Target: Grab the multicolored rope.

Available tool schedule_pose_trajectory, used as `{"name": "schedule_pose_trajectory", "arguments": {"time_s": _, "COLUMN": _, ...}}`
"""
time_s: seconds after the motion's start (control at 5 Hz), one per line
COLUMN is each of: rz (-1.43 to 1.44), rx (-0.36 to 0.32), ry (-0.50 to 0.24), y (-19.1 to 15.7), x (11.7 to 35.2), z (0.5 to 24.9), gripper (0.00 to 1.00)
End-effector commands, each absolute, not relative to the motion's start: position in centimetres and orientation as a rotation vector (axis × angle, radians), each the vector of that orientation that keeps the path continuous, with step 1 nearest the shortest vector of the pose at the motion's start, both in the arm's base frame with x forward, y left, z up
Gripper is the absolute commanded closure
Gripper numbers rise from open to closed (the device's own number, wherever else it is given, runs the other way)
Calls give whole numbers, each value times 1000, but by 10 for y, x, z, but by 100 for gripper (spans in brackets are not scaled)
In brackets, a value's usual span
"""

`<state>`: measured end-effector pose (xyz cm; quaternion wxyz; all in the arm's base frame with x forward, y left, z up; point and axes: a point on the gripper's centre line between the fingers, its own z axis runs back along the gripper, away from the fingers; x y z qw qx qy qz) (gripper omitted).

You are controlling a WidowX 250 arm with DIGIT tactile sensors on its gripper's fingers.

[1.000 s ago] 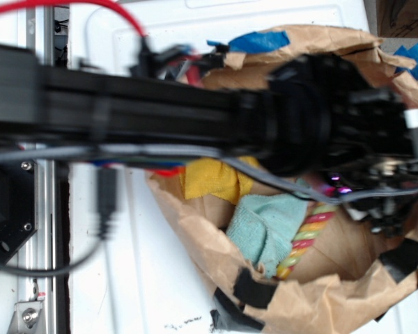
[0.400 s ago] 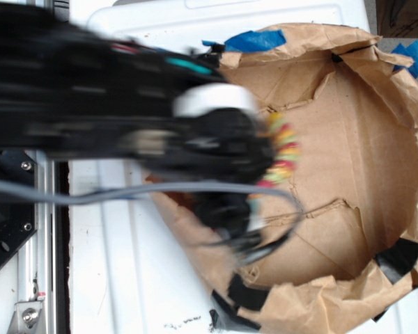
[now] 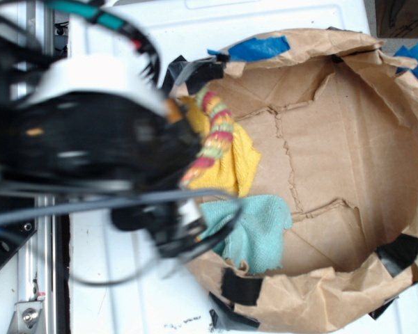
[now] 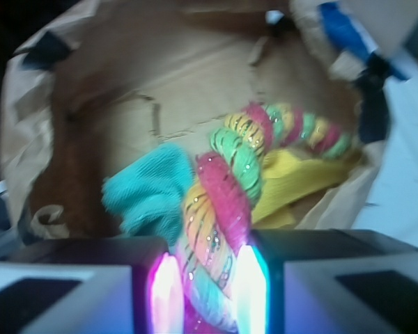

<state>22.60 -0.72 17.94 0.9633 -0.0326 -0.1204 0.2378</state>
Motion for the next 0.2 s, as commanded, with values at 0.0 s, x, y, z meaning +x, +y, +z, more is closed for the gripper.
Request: {"name": "schedule_pose_trajectory", "arguments": {"time_s": 0.0, "rz": 576, "rx": 40, "ry": -291, "y": -6, "x": 210, "z": 210, "gripper": 100}}
